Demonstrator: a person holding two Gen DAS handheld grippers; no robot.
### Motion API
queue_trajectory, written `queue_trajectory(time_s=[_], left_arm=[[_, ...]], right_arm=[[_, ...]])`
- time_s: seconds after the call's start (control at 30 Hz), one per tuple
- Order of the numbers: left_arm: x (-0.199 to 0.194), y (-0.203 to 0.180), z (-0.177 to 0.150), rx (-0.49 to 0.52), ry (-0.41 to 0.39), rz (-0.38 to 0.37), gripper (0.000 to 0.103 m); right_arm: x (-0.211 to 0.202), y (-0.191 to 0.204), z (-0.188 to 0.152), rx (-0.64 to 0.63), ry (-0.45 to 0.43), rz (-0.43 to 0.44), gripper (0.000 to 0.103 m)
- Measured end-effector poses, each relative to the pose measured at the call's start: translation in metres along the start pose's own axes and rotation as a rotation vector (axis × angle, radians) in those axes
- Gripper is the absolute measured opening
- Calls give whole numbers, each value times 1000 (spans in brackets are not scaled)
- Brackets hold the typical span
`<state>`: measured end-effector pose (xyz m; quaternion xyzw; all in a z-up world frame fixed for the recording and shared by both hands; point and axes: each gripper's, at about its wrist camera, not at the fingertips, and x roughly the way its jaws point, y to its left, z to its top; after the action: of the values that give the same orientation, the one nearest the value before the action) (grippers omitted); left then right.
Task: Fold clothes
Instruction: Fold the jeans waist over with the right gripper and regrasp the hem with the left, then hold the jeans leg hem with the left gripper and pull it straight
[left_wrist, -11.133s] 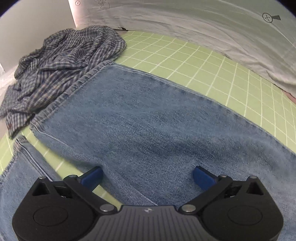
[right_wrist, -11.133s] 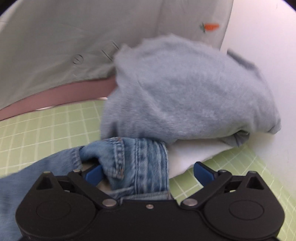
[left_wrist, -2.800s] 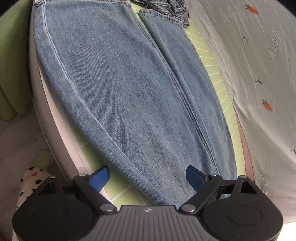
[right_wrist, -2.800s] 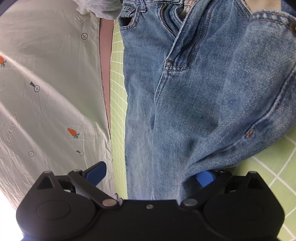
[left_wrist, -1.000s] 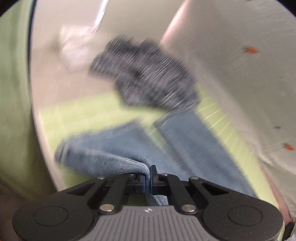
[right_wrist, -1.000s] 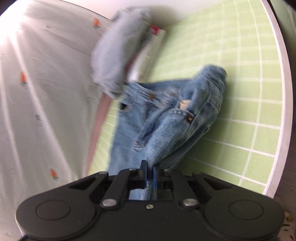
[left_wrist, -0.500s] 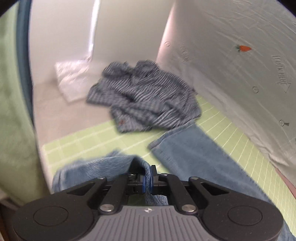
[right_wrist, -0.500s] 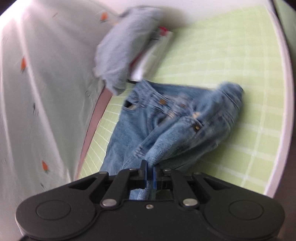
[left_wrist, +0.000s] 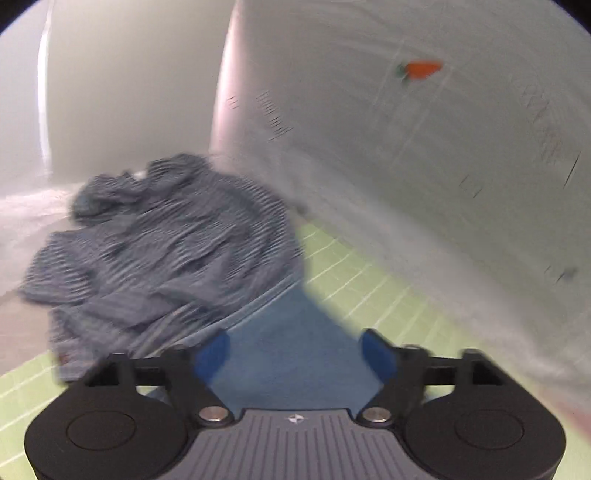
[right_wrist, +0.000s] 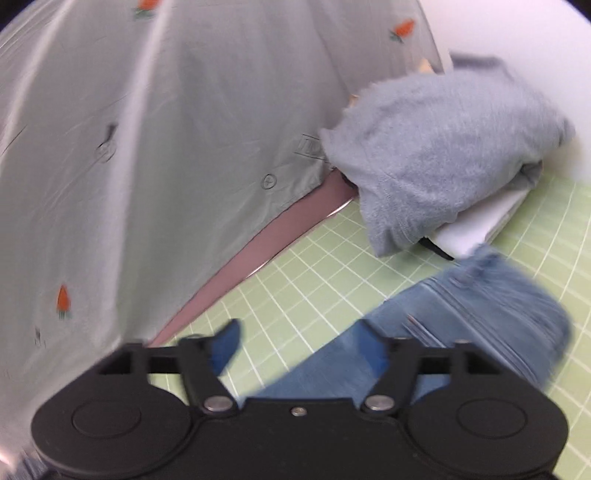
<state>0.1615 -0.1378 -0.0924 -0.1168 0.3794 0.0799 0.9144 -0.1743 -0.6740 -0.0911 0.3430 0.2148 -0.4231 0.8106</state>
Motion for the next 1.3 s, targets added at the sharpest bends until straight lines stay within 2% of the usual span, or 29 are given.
queue_trajectory(time_s=[0.1, 0.17, 0.23, 0.3, 0.57, 0.6, 0.67, 0.7, 0.73, 0.77, 0.8, 0.9, 0.93, 1.03, 1.13, 1.2, 1.3], left_arm=[[13, 29, -31, -29, 128, 100, 82], [16, 50, -50, -68, 185, 147, 82], [15, 63, -61, -89, 205, 158, 82], [17, 70, -66, -97, 212, 138, 82], [42, 68, -57, -110, 220, 148, 81], [45, 67, -54, -107, 218, 153, 77], [48, 64, -49, -90, 208, 178, 52], [49, 63, -47, -77, 205, 196, 43], [49, 63, -46, -73, 200, 199, 19], [48, 66, -46, -84, 198, 186, 11], [47, 70, -46, -101, 197, 169, 11], [33, 80, -49, -96, 180, 134, 11], [25, 83, -51, -80, 172, 127, 11], [3, 93, -57, -35, 145, 104, 11], [-12, 119, -78, -67, 181, 109, 12], [-21, 136, -93, -95, 204, 112, 12], [-34, 152, -103, -107, 206, 104, 19]], right_arm=[[-9, -11, -30, -22, 32, -65, 81], [-10, -31, -50, 60, 76, -111, 81], [-12, -48, -65, 147, 102, -145, 81], [-14, -60, -75, 211, 118, -160, 82], [12, -73, -85, 289, 126, -173, 88], [16, -74, -85, 293, 122, -165, 88], [21, -76, -85, 296, 119, -156, 88], [22, -76, -84, 287, 111, -146, 75], [22, -76, -83, 273, 102, -141, 48], [21, -74, -82, 252, 90, -144, 38], [20, -73, -81, 231, 79, -147, 27], [12, -80, -78, 223, 57, -152, 22], [8, -84, -77, 223, 46, -157, 15], [-7, -104, -68, 227, 12, -180, 7], [-16, -124, -62, 214, 5, -195, 6], [-15, -128, -63, 149, 19, -205, 6], [-14, -124, -67, 50, 42, -214, 9]])
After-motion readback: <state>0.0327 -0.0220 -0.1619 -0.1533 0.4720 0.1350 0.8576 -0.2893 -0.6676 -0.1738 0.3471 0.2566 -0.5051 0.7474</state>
